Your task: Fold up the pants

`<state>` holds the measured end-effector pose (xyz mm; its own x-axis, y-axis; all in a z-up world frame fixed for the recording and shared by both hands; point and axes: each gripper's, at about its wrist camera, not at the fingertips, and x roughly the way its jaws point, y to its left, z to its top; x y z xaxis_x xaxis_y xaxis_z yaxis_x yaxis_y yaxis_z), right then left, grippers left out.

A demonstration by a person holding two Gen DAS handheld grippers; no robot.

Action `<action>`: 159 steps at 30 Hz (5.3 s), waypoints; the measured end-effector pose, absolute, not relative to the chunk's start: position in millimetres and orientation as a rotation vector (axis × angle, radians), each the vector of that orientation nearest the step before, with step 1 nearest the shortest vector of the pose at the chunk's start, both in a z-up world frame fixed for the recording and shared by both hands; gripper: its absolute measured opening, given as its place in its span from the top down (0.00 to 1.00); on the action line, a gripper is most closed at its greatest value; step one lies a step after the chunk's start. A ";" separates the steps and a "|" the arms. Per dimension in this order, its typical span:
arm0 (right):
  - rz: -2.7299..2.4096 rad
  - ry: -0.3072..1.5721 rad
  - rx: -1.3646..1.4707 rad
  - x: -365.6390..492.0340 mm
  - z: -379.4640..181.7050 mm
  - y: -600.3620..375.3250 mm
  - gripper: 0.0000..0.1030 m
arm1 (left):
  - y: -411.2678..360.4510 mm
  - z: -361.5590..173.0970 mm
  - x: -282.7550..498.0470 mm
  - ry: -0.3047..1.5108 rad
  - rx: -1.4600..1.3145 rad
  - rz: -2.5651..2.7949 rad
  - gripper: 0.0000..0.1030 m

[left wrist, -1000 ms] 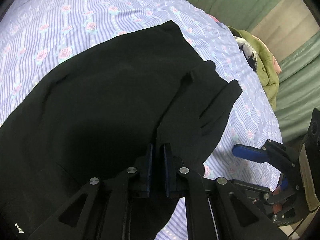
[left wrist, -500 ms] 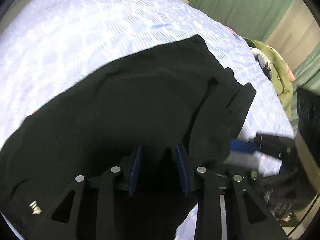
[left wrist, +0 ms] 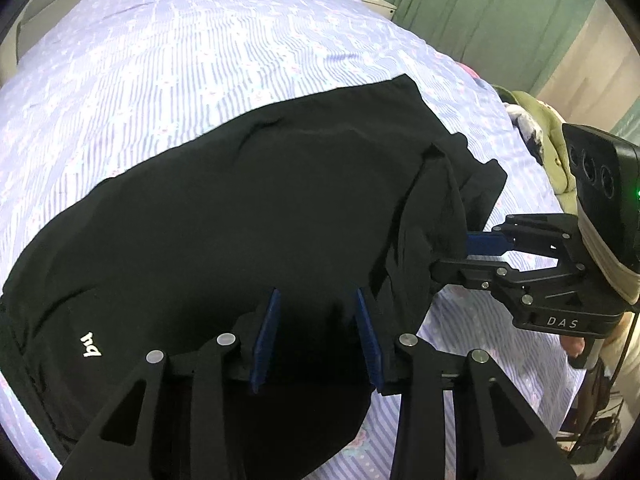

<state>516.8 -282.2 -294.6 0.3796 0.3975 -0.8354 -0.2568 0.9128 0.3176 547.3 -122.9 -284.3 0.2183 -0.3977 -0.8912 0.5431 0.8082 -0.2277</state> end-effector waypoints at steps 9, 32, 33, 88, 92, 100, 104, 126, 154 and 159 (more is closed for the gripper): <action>0.516 1.183 0.082 501.1 -306.7 -276.4 0.71 | -123.8 -283.8 539.6 1.190 0.179 -0.657 0.63; 0.411 1.359 0.103 400.1 -319.3 -275.2 0.98 | -141.0 -313.9 468.4 1.331 0.320 -0.690 0.54; 0.401 1.371 0.111 401.0 -325.5 -272.2 0.98 | -140.0 -316.7 468.9 1.339 0.317 -0.680 0.54; -0.222 1.034 0.352 499.7 -266.2 -286.8 0.54 | -81.2 -237.4 645.6 1.071 0.203 -0.607 0.46; -0.168 1.039 0.337 489.5 -252.1 -253.9 0.43 | -9.7 -223.9 608.7 1.048 0.182 -0.462 0.43; 0.050 1.086 0.184 504.8 -252.9 -142.2 0.42 | 116.8 -250.5 578.8 1.129 0.010 -0.267 0.43; 0.110 1.099 0.109 512.1 -255.1 -95.6 0.42 | 151.7 -269.4 588.7 1.160 -0.193 -0.288 0.43; 0.011 1.140 0.068 529.6 -261.7 -69.8 0.42 | 145.9 -319.4 631.3 1.224 -0.436 -0.384 0.65; -0.448 0.790 0.409 397.6 -195.6 -280.6 0.42 | -117.4 -173.1 598.6 0.868 0.438 -0.841 0.24; -0.576 0.763 0.602 381.0 -229.4 -341.7 0.42 | -191.4 -197.8 617.6 0.872 0.537 -0.899 0.21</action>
<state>381.0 -341.7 -229.4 0.5896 -0.2551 -0.7664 0.6676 0.6880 0.2846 617.6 -191.4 -197.8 0.3296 -0.4454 -0.8324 0.8456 0.5315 0.0504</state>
